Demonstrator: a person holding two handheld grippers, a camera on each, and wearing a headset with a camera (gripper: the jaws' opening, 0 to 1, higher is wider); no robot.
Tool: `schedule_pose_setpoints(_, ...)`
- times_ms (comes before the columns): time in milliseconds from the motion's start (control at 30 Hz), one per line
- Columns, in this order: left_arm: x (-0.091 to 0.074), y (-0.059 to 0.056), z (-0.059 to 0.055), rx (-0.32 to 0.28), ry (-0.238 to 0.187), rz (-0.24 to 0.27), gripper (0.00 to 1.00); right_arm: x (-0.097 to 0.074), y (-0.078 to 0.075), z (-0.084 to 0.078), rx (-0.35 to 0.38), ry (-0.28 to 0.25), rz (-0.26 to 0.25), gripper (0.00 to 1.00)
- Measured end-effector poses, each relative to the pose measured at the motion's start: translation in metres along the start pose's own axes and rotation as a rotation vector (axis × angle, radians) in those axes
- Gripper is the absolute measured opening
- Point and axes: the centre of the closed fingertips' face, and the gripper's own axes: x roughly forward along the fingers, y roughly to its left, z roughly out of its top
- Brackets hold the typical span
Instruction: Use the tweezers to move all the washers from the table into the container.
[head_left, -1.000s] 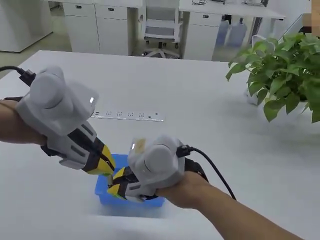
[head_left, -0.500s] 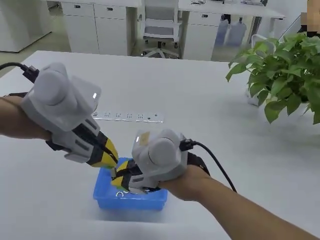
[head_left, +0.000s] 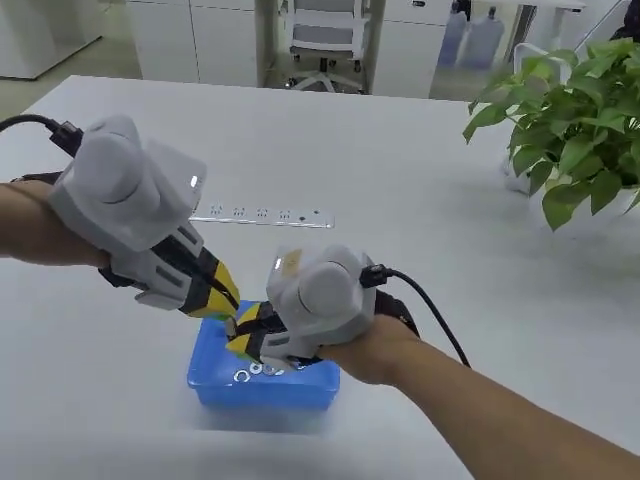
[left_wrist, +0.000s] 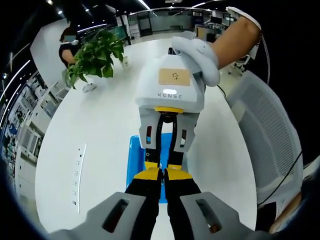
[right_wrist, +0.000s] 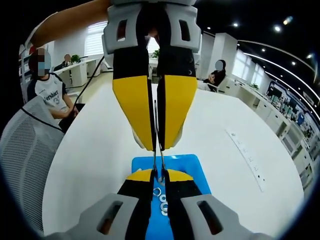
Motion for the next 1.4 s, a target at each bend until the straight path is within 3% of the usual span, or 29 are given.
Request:
schedule_pose_setpoints(467, 0.022, 0.011, -0.012, -0.004, 0.009, -0.003, 0.06, 0.012, -0.01, -0.023, 0.017, 0.018, 0.017, 0.1)
schedule_pose_setpoints(1033, 0.04, 0.013, -0.024, -0.021, 0.021, -0.035, 0.06, 0.025, -0.008, -0.041, 0.047, 0.033, 0.048, 0.1)
schedule_pose_setpoints(1400, 0.044, 0.011, -0.024, -0.015, 0.024, -0.044, 0.06, 0.025, -0.007, -0.045, 0.056, 0.036, 0.053, 0.11)
